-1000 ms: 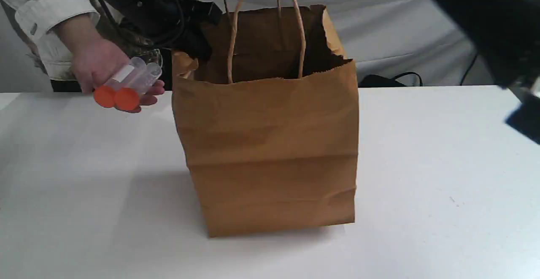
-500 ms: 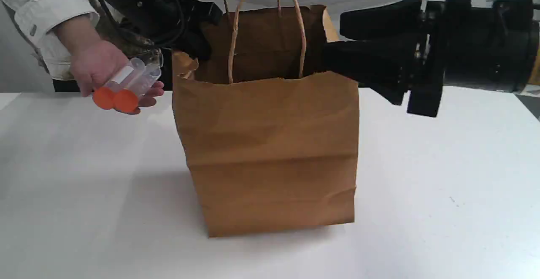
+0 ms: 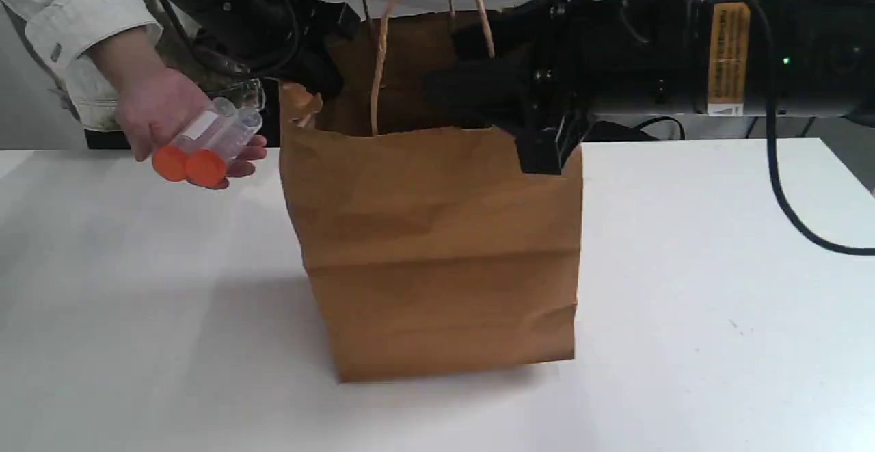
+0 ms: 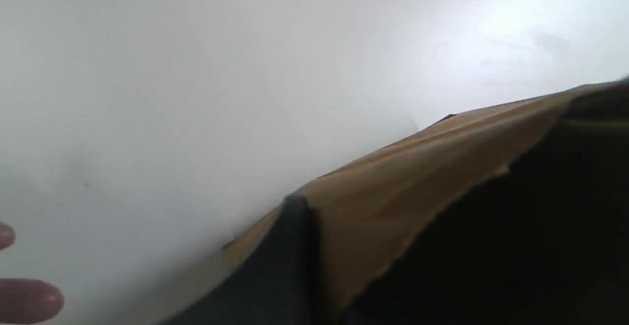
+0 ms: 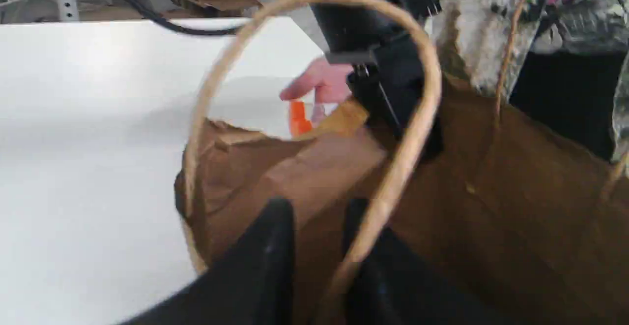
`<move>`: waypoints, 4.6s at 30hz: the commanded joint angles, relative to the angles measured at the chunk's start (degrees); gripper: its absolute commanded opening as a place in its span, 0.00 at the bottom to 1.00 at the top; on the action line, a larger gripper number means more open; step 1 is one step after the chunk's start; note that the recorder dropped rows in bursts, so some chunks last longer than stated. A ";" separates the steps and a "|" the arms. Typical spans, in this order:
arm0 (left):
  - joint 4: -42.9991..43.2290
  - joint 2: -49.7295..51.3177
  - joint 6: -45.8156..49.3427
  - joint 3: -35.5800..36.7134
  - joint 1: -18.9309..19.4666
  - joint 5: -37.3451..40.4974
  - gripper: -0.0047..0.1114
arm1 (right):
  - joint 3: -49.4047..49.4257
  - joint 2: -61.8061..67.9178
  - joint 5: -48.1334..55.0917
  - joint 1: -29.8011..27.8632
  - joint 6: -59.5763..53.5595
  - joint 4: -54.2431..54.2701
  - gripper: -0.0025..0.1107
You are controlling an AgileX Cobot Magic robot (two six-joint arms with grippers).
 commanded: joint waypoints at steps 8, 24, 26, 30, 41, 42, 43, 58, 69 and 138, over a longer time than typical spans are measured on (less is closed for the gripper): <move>21.98 2.70 -12.25 -4.53 -0.36 3.62 0.04 | -3.19 -0.40 -7.39 0.10 11.61 -8.14 0.02; 14.54 2.49 -8.42 0.41 -0.36 3.62 0.04 | -26.76 5.70 -3.84 0.10 33.45 -10.39 0.02; 14.43 2.49 -7.74 2.73 -0.36 3.62 0.04 | -28.51 8.38 -4.11 0.10 34.23 -10.39 0.02; 14.13 2.49 -7.60 5.04 -0.36 3.62 0.04 | -31.27 12.03 -4.17 0.10 35.04 -10.39 0.02; 9.76 3.84 -5.10 6.06 -0.36 3.62 0.04 | -34.35 16.13 0.40 0.10 35.60 -10.39 0.02; 9.76 4.09 -5.10 6.06 -0.36 3.62 0.04 | -34.35 16.13 0.61 0.10 35.60 -10.39 0.02; 9.64 4.51 -5.10 6.06 -0.36 3.62 0.04 | -34.35 16.13 0.61 0.10 35.60 -10.39 0.02; 10.34 4.83 -4.76 3.17 -0.36 3.62 0.04 | -34.35 16.01 -5.42 0.10 34.66 -10.39 0.02; 12.77 0.43 -3.66 -2.17 -0.36 3.62 0.04 | -27.26 12.94 -18.35 0.10 30.59 -10.39 0.02; 12.36 -25.09 -3.44 -1.68 -0.60 3.62 0.59 | -5.74 -23.82 1.95 -0.02 16.50 -10.39 0.60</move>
